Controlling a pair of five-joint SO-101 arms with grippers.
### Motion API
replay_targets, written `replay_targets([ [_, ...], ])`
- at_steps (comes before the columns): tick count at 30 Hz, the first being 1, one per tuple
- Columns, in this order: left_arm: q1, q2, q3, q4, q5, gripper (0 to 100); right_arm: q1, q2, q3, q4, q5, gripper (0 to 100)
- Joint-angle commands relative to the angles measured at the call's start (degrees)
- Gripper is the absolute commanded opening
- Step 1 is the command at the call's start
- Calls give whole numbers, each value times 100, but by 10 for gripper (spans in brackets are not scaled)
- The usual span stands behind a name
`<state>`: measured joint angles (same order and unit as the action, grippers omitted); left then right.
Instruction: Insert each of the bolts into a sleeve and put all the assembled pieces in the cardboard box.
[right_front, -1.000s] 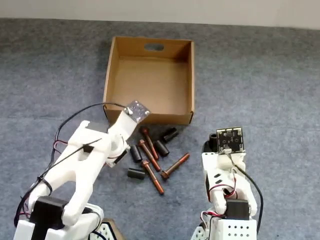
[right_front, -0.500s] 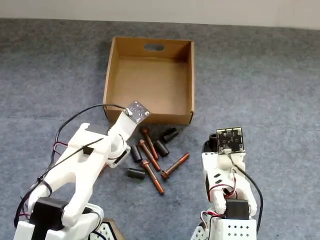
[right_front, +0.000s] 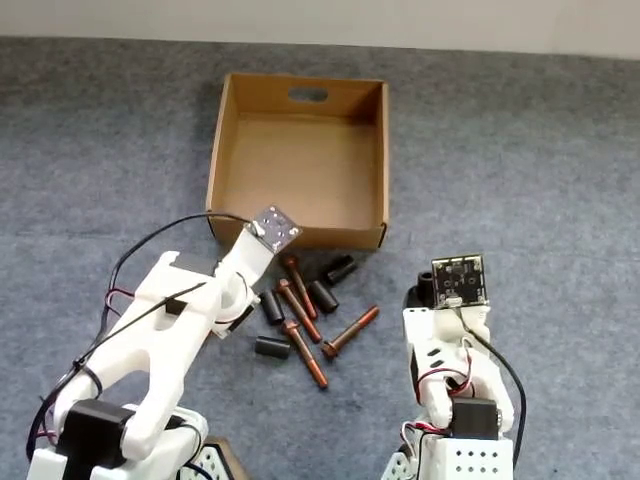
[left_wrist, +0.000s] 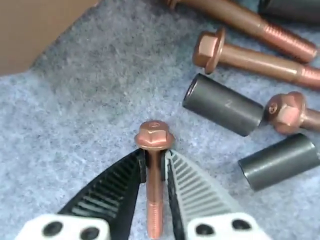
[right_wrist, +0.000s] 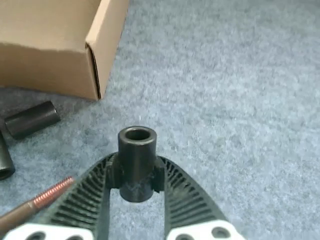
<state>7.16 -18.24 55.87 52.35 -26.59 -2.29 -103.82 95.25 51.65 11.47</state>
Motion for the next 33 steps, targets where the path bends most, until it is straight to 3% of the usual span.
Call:
replay_targets([
  [1,66,-75,22,-9,-26,31,-31,-92,-620,295,-44,5],
  [7,40,-75,-31,26,35,139,-31,-84,-945,453,-18,5],
  [20,84,-66,-40,0,273,130,-75,-40,-1701,453,-53,5],
  [23,259,-57,-40,18,273,104,-435,-84,-1710,453,-53,5],
  [26,470,119,-66,26,273,2,-989,-84,-1710,426,-62,5],
  [29,453,400,-268,79,299,9,-1534,-84,-1710,409,-62,5],
  [33,312,514,-532,281,299,8,-1754,-84,-1666,145,-62,5],
])
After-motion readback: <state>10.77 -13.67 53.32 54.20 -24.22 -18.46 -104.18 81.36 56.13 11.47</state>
